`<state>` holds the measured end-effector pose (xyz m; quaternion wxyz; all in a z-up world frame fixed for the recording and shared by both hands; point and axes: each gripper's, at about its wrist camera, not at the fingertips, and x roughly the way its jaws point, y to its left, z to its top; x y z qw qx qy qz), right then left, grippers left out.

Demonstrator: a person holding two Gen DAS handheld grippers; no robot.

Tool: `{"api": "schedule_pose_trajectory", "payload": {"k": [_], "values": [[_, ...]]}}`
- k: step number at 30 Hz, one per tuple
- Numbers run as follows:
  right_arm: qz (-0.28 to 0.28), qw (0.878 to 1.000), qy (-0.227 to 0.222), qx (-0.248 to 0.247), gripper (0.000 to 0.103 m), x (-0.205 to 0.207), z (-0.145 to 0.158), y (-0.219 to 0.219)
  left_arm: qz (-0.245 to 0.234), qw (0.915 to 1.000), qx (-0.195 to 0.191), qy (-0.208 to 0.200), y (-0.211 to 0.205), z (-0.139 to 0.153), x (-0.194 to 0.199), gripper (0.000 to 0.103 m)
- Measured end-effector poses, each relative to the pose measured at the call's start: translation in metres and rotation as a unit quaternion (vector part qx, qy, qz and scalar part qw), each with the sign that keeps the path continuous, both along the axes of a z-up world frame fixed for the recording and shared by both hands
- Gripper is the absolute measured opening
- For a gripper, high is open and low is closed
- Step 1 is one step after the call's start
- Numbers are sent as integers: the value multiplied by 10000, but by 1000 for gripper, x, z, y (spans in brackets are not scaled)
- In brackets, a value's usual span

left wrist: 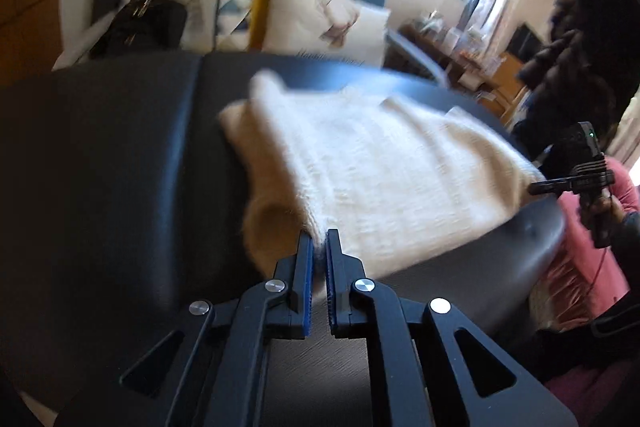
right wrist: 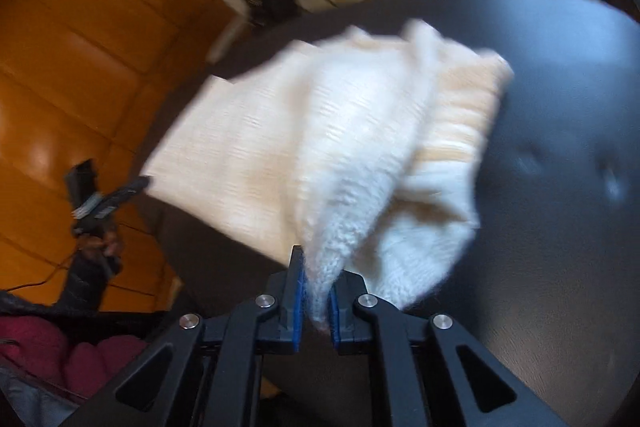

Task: Fold clothes

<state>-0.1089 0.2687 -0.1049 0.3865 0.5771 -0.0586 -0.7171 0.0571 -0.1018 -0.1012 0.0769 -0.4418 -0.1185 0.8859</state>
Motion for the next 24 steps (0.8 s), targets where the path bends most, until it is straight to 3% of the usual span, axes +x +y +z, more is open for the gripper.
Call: {"api": "schedule_pose_trajectory", "payload": {"k": [3,6,8,13,19,20,22,24], "values": [[-450,9980,-315,327,9,0,-31,11,165,9974,214,-662,-14,-30,-4,14],[-686,9956,-111,626,11,2,-16,4,393,9964,464,-583,-25,-17,-3,23],[-769,9925,247,922,30,3,0,-1,570,9962,536,-381,-35,-4,-8,25],[-757,9869,748,1210,32,-2,38,-16,669,9959,602,-68,-41,25,-54,31],[-1244,9673,885,2024,35,-23,39,38,357,9981,306,-402,-8,16,-118,33],[-1395,9662,945,1951,36,-25,43,46,330,9979,300,-478,-6,11,-123,33],[-1606,9755,910,1195,41,-31,61,82,324,9967,374,-639,-7,1,-124,33],[-1698,9807,874,417,47,-47,68,79,275,9966,396,-665,-7,-1,-125,33]]}}
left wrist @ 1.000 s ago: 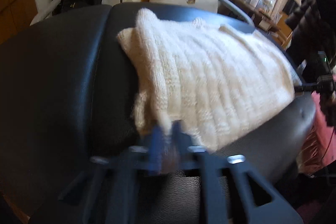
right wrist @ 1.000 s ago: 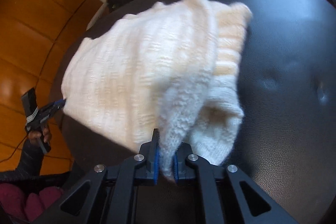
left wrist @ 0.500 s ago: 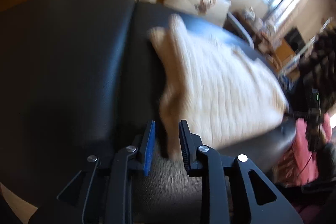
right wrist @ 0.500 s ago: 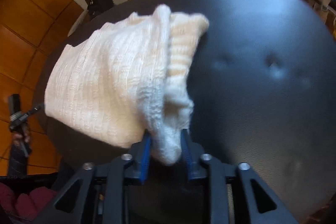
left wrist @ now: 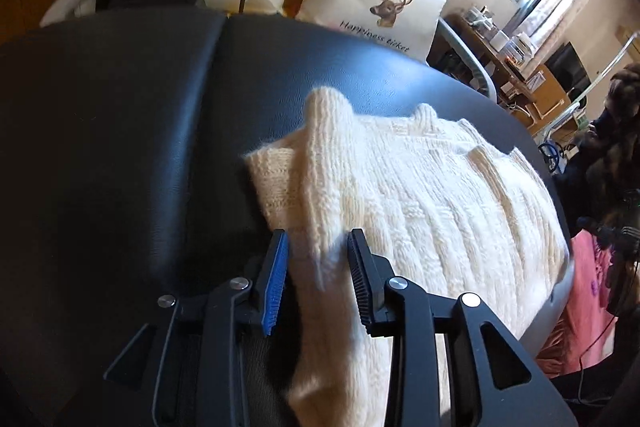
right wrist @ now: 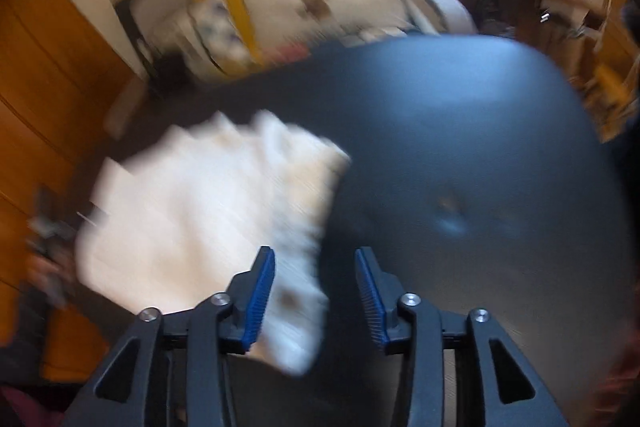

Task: Fold clothes

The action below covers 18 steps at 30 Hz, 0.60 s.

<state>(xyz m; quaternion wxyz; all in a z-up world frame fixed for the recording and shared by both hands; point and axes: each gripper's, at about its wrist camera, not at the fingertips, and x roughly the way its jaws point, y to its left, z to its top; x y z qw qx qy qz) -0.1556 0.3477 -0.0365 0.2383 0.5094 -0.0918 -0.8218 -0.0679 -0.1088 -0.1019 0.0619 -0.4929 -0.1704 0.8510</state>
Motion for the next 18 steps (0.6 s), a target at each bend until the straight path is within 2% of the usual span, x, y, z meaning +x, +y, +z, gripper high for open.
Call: {"api": "schedule_pose_trajectory", "payload": {"k": [2,5,7,10,11,12,13,14,15,17,18], "values": [[105,9997,110,-210,59,-18,2,-11,-59,10000,12,14,1,0,0,33],[375,9981,105,-472,71,-47,-5,-36,-153,9999,5,17,4,0,-3,34],[419,9985,-40,-363,71,-69,-16,-52,-196,9998,-46,7,6,-1,-6,35],[424,9987,-239,133,71,-96,-34,-75,-194,9997,-135,83,7,-1,-10,35],[552,9967,-583,96,68,-103,-45,-83,-178,9996,-170,130,8,0,-11,33],[662,9952,-722,55,62,-106,-53,-89,-157,9992,-307,203,11,1,-10,25],[771,9934,-853,14,30,-109,-61,-94,-140,9984,-478,279,13,3,-9,8],[848,9918,-835,470,6,-107,-66,-103,-111,9978,-562,345,15,5,-8,7],[922,9880,-811,941,6,-105,-70,-112,-70,9973,-604,413,16,6,-7,6],[997,9865,-493,1202,6,-98,-55,-119,65,9955,-690,639,19,14,-1,5],[923,9887,-221,1159,6,-93,-39,-116,155,9949,-681,732,18,18,4,5]]}}
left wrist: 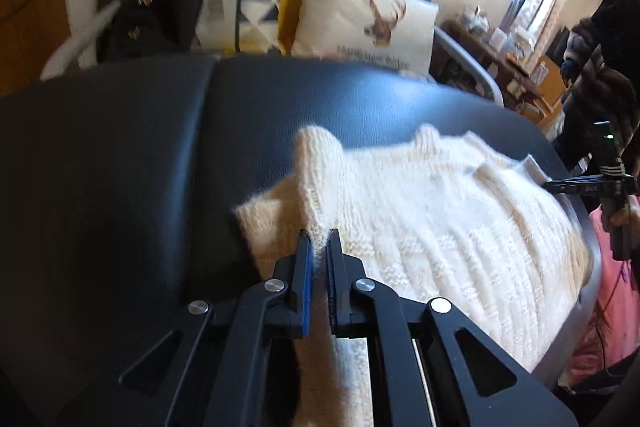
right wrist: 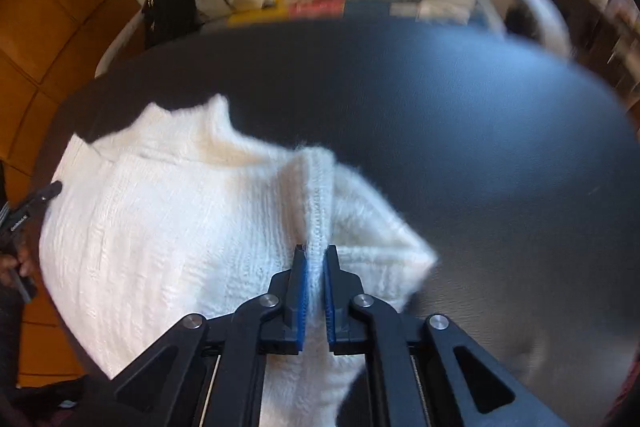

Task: Fold clothes

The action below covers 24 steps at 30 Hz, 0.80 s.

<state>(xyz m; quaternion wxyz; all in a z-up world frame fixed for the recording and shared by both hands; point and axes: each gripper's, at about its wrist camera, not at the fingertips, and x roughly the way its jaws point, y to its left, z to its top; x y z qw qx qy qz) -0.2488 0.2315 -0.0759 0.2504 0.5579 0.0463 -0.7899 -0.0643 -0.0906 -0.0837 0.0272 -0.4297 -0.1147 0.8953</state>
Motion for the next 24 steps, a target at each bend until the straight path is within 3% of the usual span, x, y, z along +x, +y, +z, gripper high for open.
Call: {"api": "schedule_pose_trajectory", "payload": {"k": [1,4,8,10,11,13,15,17,19,21,24], "values": [[-147,9994,264,-175,6,3,17,8,108,9999,23,51,-3,1,2,5],[-450,9980,446,-23,4,-1,19,20,371,9990,-135,-184,-10,-11,-2,5],[-576,9980,-16,260,5,-7,-22,20,580,9974,-71,-417,-12,-14,-6,14],[-833,9963,136,-139,15,-4,-12,27,614,9974,-172,-333,-12,-1,-5,22],[-760,9963,276,-295,23,-1,0,22,657,9971,-264,-295,-13,5,-6,23],[-600,9948,561,-603,28,6,23,13,658,9975,-216,-116,-15,19,-8,23],[98,9951,523,-834,30,15,39,-18,404,9991,-43,146,-8,34,-11,23],[778,9922,370,-898,38,22,42,-58,-211,9995,69,228,11,43,-21,28],[1360,9868,120,-874,39,27,39,-100,-782,9966,-243,69,40,37,-37,29],[1603,9858,-16,-492,39,29,21,-130,-1187,9908,-597,-250,65,21,-56,29],[1782,9838,-166,11,39,27,-6,-159,-1615,9812,-750,-750,88,-7,-76,29]]}}
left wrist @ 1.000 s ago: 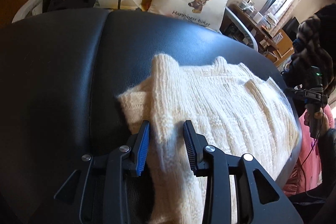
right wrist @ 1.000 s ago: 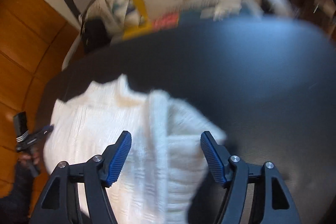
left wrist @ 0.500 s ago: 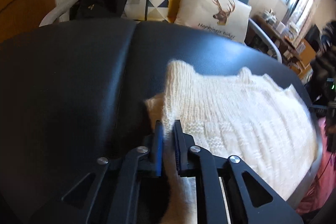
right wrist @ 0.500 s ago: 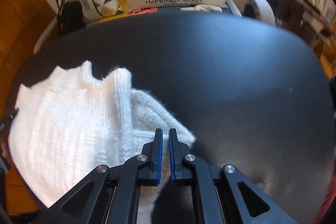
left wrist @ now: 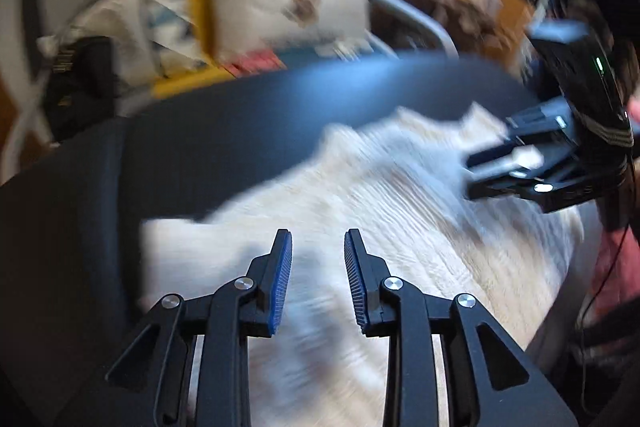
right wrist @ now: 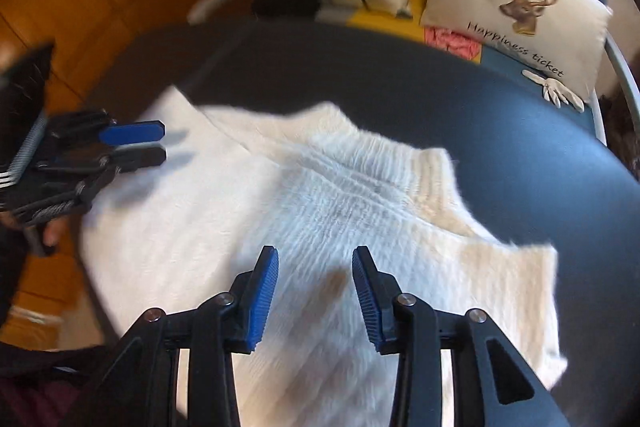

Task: Fold clothes

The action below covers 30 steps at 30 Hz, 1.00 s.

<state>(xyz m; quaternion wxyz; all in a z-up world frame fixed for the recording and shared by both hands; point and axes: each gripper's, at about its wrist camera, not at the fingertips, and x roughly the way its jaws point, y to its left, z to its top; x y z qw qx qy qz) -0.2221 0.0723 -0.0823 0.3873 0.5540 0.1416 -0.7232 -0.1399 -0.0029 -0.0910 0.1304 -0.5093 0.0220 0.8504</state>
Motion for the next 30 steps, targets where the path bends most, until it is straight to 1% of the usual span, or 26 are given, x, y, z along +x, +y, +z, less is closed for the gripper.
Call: {"api": "schedule_pose_trajectory", "payload": {"k": [2,3,5,7,9,10,12,14,16,18,20,21,22,23,24,25,26,27,28,29,30], "values": [[4,9997,-116,195,40,-5,-16,-8,-72,9995,-232,-205,9,-16,-8,30],[-25,9997,-152,167,41,-5,-19,-7,-80,9993,-298,-229,12,-22,-8,30],[-84,9997,-221,104,44,-7,-24,-6,-55,9993,-327,-174,14,-29,-4,32],[-185,9996,-203,-42,45,-2,-27,-3,-13,9996,-255,-114,13,-31,-2,31],[79,9999,-115,-27,45,2,-27,-3,78,9999,-101,-62,11,-33,0,16],[214,9997,-90,-5,43,3,-26,-3,142,9999,-10,-25,10,-33,1,7],[73,10000,-9,19,33,4,-25,-2,316,9993,192,77,5,-31,3,4],[48,9996,295,17,11,13,-21,-4,464,9978,431,214,0,-28,6,2],[61,9987,511,21,6,21,-16,-6,618,9952,648,398,-7,-23,9,2],[-16,9976,686,-136,5,23,-3,-4,774,9908,872,690,-14,-11,13,2],[-89,9960,844,-287,5,22,10,1,822,9881,896,938,-17,0,13,2],[-165,9950,934,-323,4,21,15,5,833,9883,845,962,-16,0,9,2],[-234,9946,952,-349,2,19,15,7,840,9889,769,959,-14,-1,6,2],[-301,9945,957,-317,1,15,17,11,867,9902,612,913,-10,-5,0,2],[-393,9939,1006,-198,1,11,12,11,867,9921,479,770,-6,-13,-6,2],[-485,9947,898,-102,1,6,1,16,905,9932,378,627,-3,-22,-11,2],[-559,9957,731,-111,1,-1,-8,14,993,9934,253,522,-1,-30,-15,3],[-609,9957,698,-39,1,1,-16,14,1008,9939,219,393,1,-38,-19,3],[-662,9957,649,-22,1,3,-21,17,1016,9939,272,336,1,-40,-19,4],[-716,9956,599,-7,2,5,-26,19,1058,9932,338,346,-1,-39,-18,7],[-798,9953,505,-225,4,8,-23,26,1100,9925,405,355,-3,-37,-16,8]]}}
